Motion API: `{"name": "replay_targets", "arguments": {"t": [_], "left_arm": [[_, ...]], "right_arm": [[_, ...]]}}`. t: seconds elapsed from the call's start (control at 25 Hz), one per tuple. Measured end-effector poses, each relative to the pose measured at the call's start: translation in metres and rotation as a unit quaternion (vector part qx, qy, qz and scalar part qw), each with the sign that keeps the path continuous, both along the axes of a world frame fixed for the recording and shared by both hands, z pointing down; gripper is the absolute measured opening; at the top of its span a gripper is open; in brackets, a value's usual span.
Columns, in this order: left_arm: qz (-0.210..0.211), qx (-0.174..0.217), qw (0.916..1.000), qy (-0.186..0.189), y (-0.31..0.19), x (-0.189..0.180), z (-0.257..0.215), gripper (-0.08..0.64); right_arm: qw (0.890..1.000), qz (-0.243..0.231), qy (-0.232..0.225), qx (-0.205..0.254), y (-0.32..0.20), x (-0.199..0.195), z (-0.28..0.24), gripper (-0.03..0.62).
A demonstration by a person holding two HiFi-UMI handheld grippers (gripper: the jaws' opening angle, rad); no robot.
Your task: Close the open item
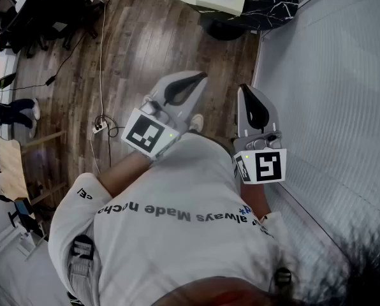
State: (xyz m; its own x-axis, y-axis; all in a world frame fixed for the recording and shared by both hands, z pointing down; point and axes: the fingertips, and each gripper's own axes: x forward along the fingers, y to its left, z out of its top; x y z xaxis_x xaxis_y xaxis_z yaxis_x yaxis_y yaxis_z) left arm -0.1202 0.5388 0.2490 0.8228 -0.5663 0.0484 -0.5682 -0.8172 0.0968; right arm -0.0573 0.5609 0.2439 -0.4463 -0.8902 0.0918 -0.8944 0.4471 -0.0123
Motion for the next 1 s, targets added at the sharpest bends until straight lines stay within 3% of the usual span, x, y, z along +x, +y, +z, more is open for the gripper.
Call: {"name": "replay_targets", "arguments": {"t": [0.48,1.0], "left_arm": [[-0.014,-0.008,0.9998,-0.007,-0.011,0.042,0.014,0.003],[-0.035,-0.024,0.9991,-0.005,-0.071,0.032,0.024,0.003]], "right_arm": [[1.000,-0.010,-0.010,0.002,-0.012,0.042,0.011,0.002],[1.000,-0.025,-0.008,-0.016,-0.070,0.036,0.021,0.002]]}}
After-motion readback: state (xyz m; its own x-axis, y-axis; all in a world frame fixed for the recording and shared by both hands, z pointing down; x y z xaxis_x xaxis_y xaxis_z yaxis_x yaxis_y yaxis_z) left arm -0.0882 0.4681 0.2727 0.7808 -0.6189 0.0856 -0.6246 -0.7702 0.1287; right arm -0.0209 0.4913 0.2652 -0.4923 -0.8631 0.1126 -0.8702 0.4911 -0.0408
